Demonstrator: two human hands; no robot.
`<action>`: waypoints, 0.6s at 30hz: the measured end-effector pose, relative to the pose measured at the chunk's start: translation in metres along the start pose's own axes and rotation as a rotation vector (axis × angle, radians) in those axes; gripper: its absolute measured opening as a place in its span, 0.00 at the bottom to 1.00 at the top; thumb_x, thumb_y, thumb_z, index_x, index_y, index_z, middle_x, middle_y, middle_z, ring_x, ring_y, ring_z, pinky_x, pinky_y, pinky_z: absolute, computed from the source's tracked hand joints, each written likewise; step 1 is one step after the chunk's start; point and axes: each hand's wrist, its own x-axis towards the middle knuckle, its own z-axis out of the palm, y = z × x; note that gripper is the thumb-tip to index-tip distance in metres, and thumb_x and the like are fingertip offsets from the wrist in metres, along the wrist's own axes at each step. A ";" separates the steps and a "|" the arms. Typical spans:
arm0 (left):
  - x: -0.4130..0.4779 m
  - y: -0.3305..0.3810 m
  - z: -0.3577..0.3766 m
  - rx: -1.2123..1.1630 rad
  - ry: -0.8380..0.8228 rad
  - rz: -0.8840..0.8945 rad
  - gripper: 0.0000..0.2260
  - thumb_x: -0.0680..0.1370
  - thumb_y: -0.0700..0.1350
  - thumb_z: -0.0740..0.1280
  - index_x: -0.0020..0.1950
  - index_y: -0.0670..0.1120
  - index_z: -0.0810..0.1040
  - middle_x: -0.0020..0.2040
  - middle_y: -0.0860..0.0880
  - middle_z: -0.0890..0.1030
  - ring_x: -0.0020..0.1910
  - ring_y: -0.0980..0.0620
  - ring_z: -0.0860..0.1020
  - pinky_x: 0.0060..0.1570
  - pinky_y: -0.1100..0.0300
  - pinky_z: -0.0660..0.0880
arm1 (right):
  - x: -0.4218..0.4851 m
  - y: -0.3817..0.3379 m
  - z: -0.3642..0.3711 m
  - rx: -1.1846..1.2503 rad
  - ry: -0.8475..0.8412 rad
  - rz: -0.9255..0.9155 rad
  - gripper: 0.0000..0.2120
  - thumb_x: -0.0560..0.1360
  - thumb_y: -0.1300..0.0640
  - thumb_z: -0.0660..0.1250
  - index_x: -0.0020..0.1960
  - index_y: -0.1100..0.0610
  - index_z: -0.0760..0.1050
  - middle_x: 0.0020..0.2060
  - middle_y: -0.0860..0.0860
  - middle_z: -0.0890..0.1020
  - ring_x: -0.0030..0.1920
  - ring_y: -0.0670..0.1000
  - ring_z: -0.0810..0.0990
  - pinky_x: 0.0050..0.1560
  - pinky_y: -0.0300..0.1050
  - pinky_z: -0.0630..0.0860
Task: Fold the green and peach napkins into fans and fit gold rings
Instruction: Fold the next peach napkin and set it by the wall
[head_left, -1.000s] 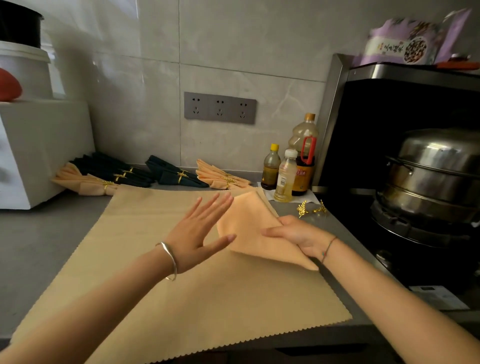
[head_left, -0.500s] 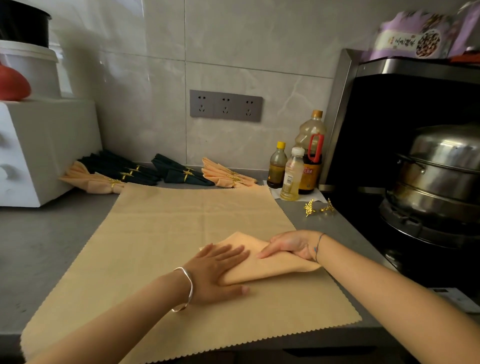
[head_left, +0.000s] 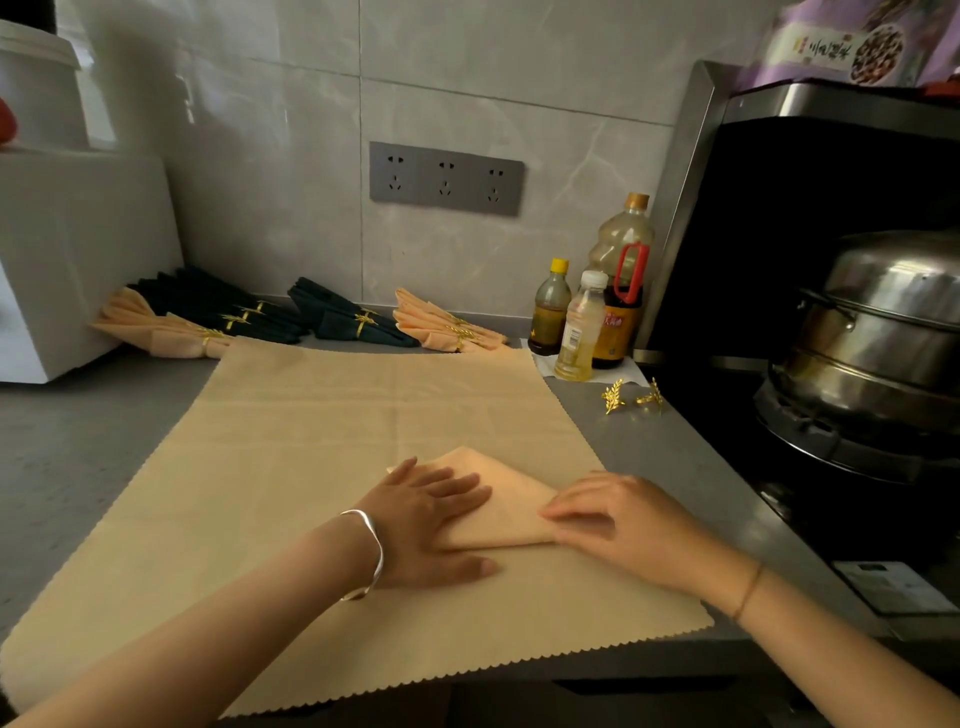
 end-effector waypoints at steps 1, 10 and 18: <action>0.001 -0.001 -0.001 0.007 0.004 0.004 0.47 0.60 0.78 0.38 0.77 0.61 0.46 0.78 0.59 0.49 0.77 0.56 0.46 0.73 0.51 0.36 | -0.003 0.001 0.004 -0.042 -0.012 -0.024 0.15 0.76 0.47 0.65 0.62 0.44 0.76 0.53 0.34 0.75 0.53 0.33 0.70 0.59 0.28 0.66; 0.005 0.001 -0.010 0.167 0.013 0.099 0.39 0.65 0.74 0.38 0.75 0.65 0.51 0.77 0.55 0.55 0.77 0.49 0.49 0.72 0.49 0.35 | 0.000 0.006 0.021 -0.048 0.089 -0.082 0.15 0.75 0.54 0.65 0.61 0.46 0.77 0.54 0.38 0.78 0.54 0.35 0.71 0.56 0.29 0.68; 0.012 -0.011 -0.014 0.198 0.287 0.306 0.26 0.71 0.65 0.54 0.61 0.55 0.78 0.59 0.53 0.80 0.58 0.51 0.78 0.65 0.51 0.68 | 0.006 0.006 0.028 -0.104 0.116 -0.100 0.17 0.76 0.47 0.60 0.61 0.48 0.76 0.53 0.39 0.77 0.54 0.39 0.73 0.54 0.35 0.70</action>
